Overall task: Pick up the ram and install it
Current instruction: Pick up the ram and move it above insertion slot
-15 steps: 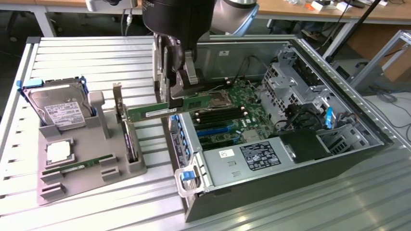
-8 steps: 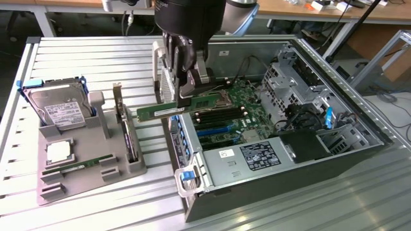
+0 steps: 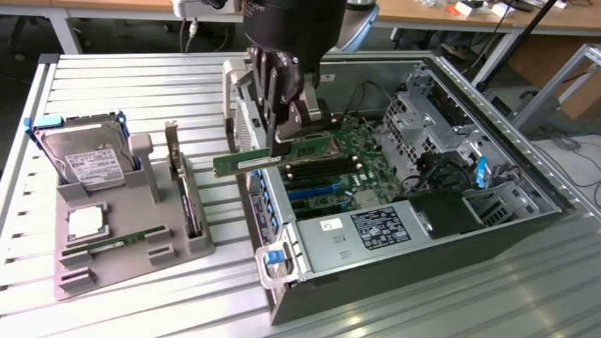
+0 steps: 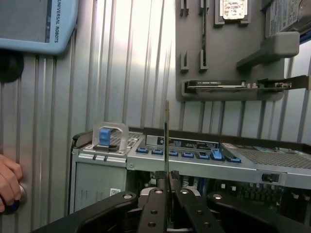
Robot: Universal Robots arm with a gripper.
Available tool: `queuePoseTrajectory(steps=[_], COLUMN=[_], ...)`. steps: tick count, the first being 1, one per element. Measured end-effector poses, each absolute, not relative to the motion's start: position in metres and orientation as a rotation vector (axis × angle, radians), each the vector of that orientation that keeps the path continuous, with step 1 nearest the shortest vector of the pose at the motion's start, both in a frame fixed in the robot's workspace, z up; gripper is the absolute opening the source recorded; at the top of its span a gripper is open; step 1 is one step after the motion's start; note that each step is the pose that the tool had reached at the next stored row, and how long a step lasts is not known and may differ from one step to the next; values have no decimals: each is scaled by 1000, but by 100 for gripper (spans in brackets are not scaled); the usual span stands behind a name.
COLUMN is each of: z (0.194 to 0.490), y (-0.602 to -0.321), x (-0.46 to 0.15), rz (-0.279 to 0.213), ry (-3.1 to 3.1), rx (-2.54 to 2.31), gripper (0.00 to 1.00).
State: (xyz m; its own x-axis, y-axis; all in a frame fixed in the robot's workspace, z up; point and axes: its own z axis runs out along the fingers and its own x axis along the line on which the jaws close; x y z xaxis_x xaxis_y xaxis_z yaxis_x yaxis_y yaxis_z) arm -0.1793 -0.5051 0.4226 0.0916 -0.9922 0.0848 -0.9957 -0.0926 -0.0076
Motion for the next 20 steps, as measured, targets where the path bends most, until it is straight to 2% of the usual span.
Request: queuePoseTrajectory(steps=[20], z=[423], y=[-505], x=[-136], rz=[110], ry=[-2078], rx=[2279], gripper=[12])
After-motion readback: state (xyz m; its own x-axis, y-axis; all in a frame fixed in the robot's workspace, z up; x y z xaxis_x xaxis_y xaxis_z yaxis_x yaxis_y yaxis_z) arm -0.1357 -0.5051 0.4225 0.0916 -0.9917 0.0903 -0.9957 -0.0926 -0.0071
